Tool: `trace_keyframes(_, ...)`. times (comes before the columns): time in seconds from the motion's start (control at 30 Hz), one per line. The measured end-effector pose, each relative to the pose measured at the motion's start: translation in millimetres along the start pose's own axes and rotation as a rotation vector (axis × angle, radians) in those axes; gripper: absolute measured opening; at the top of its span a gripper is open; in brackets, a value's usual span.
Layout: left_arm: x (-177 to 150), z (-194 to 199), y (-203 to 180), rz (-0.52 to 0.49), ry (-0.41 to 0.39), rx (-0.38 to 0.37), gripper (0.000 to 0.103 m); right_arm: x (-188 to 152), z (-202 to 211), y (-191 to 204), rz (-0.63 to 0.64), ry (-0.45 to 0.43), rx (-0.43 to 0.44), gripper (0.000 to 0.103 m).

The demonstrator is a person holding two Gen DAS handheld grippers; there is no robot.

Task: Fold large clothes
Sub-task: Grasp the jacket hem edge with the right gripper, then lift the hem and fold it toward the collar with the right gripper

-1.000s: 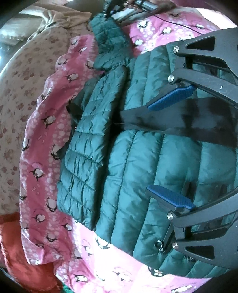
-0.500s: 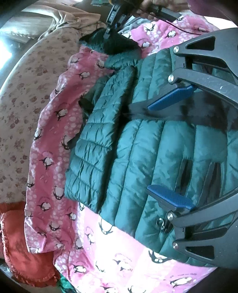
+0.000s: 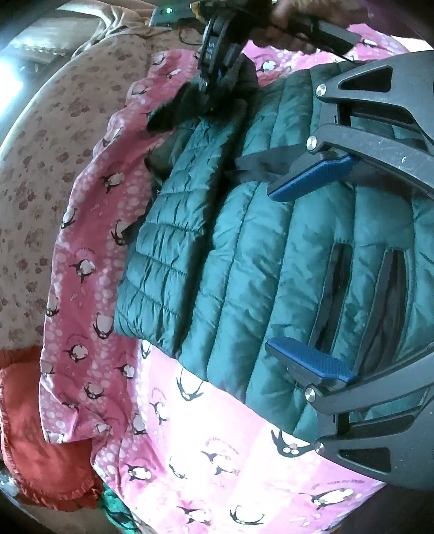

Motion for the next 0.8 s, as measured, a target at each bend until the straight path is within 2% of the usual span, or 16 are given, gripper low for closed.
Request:
trace_keyframes(0.47,8.9,7.5,35.8,0.068,-0.022,0.015,0.083,-12.5,-66.1,119.2,0.042,0.11,0.138,0.011)
trace_keyframes(0.7,10.5,4.1,50.5,0.097,-0.014,0.027,0.083,-9.5,-96.2,147.2,-0.02,0.176,0.242,0.011)
trace_keyframes(0.8,10.0,1.8,53.5,0.106,-0.005,0.029,0.083,-15.5,-113.0,150.8,-0.046,0.224,0.255,0.011)
Point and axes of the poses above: each gripper's, at about its wrist camera, not at the fingertips, and z roughly against the way its jaws point, y to its left, x to its top, the point moved 6 cm from there along -z, roughly the way its jaws point
